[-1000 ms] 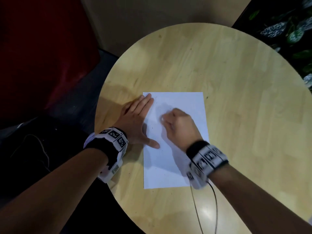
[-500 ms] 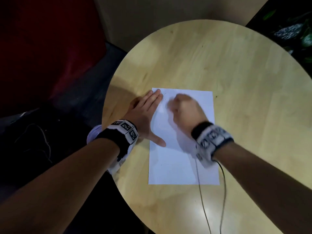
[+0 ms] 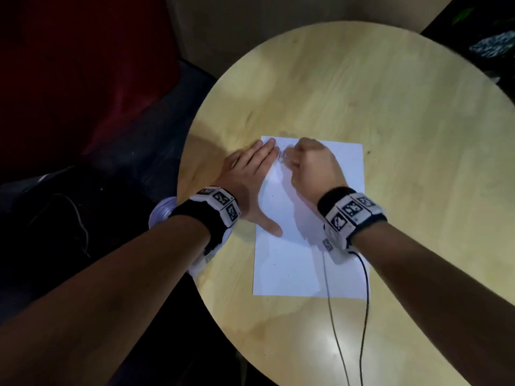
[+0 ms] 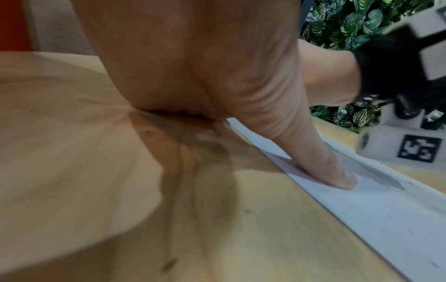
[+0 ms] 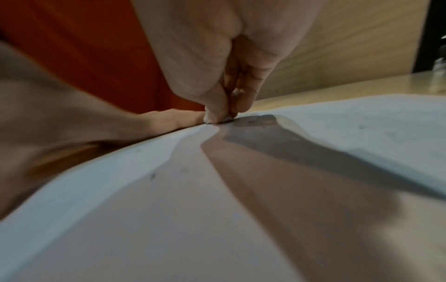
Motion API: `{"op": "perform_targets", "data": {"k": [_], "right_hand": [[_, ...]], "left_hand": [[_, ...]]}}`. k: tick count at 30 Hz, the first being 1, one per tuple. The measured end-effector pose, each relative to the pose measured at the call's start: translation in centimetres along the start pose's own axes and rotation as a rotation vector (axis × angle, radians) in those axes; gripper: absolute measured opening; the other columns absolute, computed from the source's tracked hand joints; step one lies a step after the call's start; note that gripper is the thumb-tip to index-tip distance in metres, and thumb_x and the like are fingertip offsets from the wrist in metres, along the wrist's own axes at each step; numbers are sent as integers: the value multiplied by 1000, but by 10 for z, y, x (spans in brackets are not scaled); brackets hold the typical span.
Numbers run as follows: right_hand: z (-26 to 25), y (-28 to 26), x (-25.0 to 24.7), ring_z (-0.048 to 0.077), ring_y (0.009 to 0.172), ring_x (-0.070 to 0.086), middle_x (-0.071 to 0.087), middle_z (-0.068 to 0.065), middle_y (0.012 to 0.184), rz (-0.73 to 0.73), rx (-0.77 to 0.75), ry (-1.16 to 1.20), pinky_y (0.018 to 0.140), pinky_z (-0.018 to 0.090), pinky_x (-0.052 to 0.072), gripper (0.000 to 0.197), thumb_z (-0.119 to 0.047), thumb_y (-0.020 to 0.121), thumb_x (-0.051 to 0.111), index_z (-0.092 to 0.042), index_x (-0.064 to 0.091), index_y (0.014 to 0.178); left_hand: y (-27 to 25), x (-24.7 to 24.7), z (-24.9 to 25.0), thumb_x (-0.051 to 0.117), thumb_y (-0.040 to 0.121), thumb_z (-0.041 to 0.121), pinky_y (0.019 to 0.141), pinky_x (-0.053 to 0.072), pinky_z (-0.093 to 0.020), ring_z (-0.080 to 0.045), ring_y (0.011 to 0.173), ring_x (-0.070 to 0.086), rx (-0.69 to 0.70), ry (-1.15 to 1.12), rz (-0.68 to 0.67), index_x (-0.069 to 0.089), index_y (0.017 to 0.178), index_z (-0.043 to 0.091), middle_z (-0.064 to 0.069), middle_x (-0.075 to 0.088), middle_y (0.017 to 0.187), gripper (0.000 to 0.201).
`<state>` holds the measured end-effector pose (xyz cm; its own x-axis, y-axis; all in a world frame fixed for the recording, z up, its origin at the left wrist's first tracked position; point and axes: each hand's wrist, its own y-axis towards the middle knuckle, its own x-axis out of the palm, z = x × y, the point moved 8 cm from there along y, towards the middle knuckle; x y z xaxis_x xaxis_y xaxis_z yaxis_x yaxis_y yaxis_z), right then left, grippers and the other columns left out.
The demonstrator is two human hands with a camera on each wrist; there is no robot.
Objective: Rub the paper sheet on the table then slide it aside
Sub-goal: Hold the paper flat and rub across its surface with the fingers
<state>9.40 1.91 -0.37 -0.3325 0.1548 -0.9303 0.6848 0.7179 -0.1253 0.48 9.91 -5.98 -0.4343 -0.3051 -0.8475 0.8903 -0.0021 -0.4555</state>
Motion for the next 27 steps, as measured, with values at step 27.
{"op": "perform_targets", "data": {"k": [27], "right_hand": [[-22, -25, 12, 31, 76, 58, 55, 10, 78, -3, -92, 14, 50, 30, 46, 22, 9, 69, 60, -6, 69, 83]], "left_hand": [[0, -1, 1, 61, 38, 102, 122, -13, -38, -15, 151, -30, -8, 28, -7, -23, 158, 17, 2, -32, 165, 169]]}}
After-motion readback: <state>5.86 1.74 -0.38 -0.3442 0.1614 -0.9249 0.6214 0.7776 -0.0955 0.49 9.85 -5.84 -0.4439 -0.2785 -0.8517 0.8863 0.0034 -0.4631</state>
